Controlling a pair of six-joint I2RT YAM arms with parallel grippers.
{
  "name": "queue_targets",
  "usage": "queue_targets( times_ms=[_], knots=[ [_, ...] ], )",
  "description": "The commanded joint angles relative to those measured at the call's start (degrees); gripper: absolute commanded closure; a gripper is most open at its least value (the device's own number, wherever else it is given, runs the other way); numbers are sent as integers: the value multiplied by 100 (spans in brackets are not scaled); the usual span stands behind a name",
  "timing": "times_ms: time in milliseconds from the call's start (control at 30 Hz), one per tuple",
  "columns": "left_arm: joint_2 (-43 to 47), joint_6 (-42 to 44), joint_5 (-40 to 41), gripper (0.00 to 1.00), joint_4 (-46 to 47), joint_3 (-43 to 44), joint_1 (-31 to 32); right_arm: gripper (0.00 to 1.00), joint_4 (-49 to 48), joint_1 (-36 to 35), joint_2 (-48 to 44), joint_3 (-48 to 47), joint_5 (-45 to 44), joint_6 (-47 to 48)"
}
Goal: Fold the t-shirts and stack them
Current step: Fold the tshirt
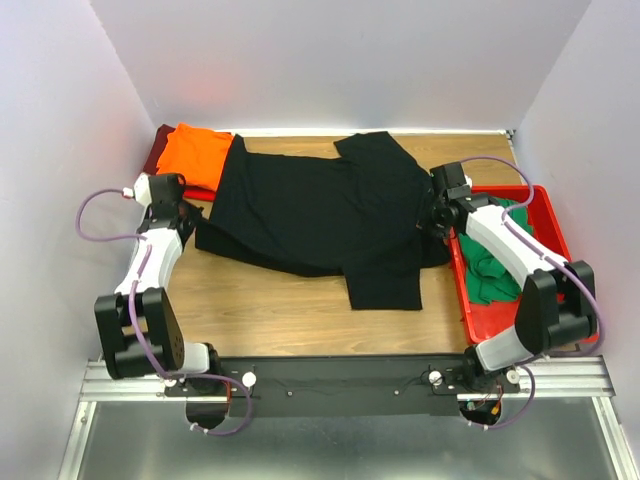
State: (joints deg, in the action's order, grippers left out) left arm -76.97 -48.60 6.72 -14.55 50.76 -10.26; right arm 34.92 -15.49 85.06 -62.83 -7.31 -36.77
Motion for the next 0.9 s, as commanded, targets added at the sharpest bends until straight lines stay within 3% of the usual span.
queue_targets(
  times_ms=[0,233,867],
  knots=[
    [-362,-159,198,100,207,381,156,100,-310,177,336,-247,-209,135],
    [-942,-229,294,100,128,777,235,100,-477,616,766,-458,124,294],
    [-1865,219,269,100,-22,1436,235,99,-802,775,1171,-441,353,127]
  ],
)
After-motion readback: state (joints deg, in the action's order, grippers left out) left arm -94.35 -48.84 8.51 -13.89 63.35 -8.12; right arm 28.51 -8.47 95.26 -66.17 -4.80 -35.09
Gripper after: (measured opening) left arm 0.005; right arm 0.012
